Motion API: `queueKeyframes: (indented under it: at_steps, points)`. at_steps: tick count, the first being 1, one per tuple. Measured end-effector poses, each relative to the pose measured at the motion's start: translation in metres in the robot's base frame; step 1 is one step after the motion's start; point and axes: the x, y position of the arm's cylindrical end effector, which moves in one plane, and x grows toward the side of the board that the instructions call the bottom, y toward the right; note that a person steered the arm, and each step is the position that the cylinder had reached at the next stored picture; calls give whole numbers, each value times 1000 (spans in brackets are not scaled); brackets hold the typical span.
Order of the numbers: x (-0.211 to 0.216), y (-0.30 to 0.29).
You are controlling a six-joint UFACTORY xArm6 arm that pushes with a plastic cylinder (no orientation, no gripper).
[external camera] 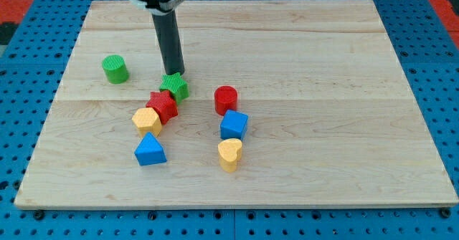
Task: Push the green star into the red circle
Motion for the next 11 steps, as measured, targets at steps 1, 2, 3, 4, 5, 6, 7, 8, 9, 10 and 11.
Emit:
queueKeyframes:
  at_steps: [1,2,3,4,5,6,7,8,9,10,11]
  points:
    - [-3,-54]
    - [56,-43]
    - [61,-14]
    - [61,-2]
    - [56,13]
    - [34,6]
    - [33,35]
    - [34,60]
    - [37,64]
    - [39,65]
    - [49,65]
